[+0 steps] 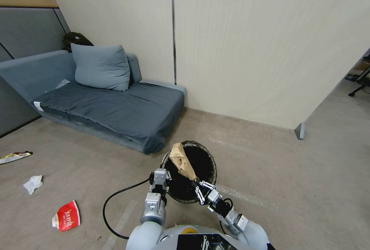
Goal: Pick up the trash bin, then pick up the garbage from the floor and place it into the trash bin.
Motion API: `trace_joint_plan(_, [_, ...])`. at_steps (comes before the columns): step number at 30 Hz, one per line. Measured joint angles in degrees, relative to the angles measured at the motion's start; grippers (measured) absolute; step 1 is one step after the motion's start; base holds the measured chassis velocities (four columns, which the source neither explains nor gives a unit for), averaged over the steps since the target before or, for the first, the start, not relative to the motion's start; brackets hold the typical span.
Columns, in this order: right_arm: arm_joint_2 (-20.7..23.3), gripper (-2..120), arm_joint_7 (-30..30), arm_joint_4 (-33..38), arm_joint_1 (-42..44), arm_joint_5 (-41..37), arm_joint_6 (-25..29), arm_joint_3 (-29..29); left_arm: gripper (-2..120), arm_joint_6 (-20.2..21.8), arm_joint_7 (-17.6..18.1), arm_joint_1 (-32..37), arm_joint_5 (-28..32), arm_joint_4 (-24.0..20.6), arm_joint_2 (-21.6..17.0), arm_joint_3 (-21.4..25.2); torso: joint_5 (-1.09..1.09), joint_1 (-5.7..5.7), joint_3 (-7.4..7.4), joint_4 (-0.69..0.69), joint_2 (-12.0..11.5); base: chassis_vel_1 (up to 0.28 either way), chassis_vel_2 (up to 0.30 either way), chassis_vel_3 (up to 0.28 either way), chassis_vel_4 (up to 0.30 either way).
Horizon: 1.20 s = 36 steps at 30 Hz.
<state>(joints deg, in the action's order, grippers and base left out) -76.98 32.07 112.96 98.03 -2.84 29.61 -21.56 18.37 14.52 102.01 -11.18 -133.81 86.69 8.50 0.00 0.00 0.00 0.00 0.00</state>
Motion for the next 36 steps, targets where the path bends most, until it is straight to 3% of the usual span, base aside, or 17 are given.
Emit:
trace_joint_plan(4, [0.0, 42, -0.1, 0.1, 0.0, 0.0, 0.0, 0.0, 0, 0.0, 0.0, 0.0, 0.0, 0.0, 0.1, 0.0, 0.00, 0.00, 0.00, 0.00, 0.0, 0.000, 0.000, 0.000, 0.000])
trace_joint_plan(11, [-0.4, 78, -0.2, 0.2, -0.1, 0.4, 0.0, 0.1, 0, 0.0, 0.0, -0.1, 0.2, 0.1, 0.2, 0.0, 0.00, 0.00, 0.00, 0.00, 0.0, 0.000, 0.000, 0.000, 0.000])
trace_joint_plan(15, [-0.4, 86, -0.2, 0.2, -0.1, 0.4, 0.0, 0.1, 0, 0.1, 0.0, -0.1, 0.2, 0.1, 0.2, 0.0, 0.00, 0.00, 0.00, 0.00, 0.0, 0.000, 0.000, 0.000, 0.000])
trace_joint_plan(18, [-0.4, 98, -0.1, 0.3, -0.1, 0.4, 0.2, 0.1, 0, 0.2, 0.0, -0.1, 0.2, 0.0, 0.2, 0.0, 0.00, 0.00, 0.00, -0.01, 0.0, 0.000, 0.000, 0.000, 0.000])
trace_joint_plan(36, [-0.6, 100, 1.1, 3.7, 0.2, 0.6, 1.8, -0.4, 0, 0.3, 0.3, -0.1, 1.1, -0.2, 0.4, 0.0, 0.00, 0.00, 0.00, 0.00, 0.0, 0.000, 0.000, 0.000, 0.000])
